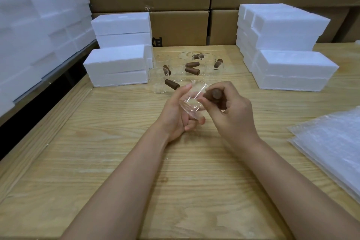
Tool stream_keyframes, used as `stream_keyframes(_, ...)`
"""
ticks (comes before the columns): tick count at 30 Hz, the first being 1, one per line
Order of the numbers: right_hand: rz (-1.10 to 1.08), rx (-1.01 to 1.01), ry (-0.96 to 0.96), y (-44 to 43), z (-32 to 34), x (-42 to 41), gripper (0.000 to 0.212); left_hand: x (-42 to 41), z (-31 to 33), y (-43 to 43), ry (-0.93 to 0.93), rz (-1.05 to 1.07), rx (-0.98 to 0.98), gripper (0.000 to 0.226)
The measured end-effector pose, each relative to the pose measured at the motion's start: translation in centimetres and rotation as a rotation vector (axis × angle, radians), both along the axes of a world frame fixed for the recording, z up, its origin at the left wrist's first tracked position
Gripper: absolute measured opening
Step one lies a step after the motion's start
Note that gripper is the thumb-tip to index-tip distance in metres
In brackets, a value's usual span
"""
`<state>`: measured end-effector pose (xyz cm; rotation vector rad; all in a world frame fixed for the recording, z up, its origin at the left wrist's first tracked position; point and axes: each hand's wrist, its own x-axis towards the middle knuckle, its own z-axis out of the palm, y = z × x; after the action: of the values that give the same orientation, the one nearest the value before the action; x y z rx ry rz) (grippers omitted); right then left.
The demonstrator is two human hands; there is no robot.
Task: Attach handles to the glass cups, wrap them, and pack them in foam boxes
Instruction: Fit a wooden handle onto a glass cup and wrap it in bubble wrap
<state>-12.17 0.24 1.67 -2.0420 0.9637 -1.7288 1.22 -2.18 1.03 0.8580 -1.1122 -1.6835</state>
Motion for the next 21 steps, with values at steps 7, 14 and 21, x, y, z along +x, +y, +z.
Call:
stream_keyframes(7, 0.151, -0.053, 0.144, 0.1, 0.3, -0.1, 0.025, 0.8, -0.2, -0.4, 0.033, 0.028, 0.020, 0.043)
stream_keyframes(14, 0.243, 0.163, 0.005, 0.7, 0.9, 0.0, 0.015, 0.6, -0.4, -0.5, 0.100, 0.070, 0.041, 0.043)
stream_keyframes(21, 0.350, 0.406, -0.268, 1.2, 0.9, 1.1, 0.007, 0.3, -0.4, -0.3, 0.025, 0.105, -0.038, 0.048)
